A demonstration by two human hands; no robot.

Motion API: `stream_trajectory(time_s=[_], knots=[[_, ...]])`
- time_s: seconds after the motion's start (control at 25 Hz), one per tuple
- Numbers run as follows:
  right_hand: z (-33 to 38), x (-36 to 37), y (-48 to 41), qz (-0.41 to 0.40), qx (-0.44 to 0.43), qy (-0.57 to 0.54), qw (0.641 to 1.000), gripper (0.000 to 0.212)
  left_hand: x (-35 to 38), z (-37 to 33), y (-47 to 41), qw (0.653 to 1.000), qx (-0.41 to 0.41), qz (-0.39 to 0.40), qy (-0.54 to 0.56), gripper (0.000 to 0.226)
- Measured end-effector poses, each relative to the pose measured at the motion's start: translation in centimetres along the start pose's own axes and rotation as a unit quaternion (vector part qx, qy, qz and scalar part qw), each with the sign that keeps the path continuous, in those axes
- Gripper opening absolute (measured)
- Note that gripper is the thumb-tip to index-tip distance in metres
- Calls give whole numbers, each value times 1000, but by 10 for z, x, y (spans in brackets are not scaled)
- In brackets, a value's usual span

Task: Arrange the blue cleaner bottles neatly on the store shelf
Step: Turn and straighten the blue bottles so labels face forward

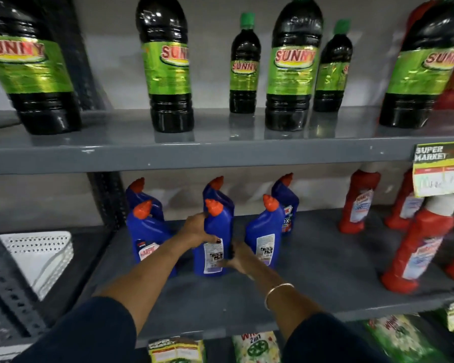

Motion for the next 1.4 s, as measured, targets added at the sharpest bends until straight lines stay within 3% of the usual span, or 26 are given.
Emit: stream_trajectory(time_s=[0.16,0.32,0.44,0.56,0.68,0.8,0.88,0.96,1.08,1.24,1.4], knots=[[0,-4,-12,-7,-45,-26,999,53,-2,-6,5,999,-35,-28,-9,52],[17,-9,1,-54,-88,-63,993,49,-23,-15,15,983,-123,-128,-44,44],[37,6,12,-65,-110,-19,992,90,-45,-29,18,960,-193,-199,-45,45],[55,15,16,-97,-93,4,991,114,-49,-48,11,960,-209,-183,-6,41],[58,2,13,-167,-60,-83,981,89,-43,-58,7,966,-180,-159,92,33],[53,-13,10,-144,-77,-156,974,54,-48,-54,11,965,-130,-73,214,41],[46,-21,6,-105,-88,-191,972,51,-48,-44,16,961,-95,23,258,49],[40,-24,4,-49,-95,-213,971,56,-46,-29,19,952,-63,62,294,54],[30,-24,2,3,-95,-200,975,66,-42,-9,17,961,-45,9,274,55],[12,-21,-2,-27,-68,-148,986,62,-24,9,14,973,-28,-71,219,52],[6,-9,-3,-54,-15,-89,994,55,-11,22,16,979,-42,-102,170,49]])
Point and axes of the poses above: each hand's wrist, its own y-axis away from the middle knuckle, its own x-axis out of the palm, z = x × y, the point moved 5 cm from there along -y, towards the middle knuckle, and after that the axes turned 6 degrees about z, right-handed, at the moved point
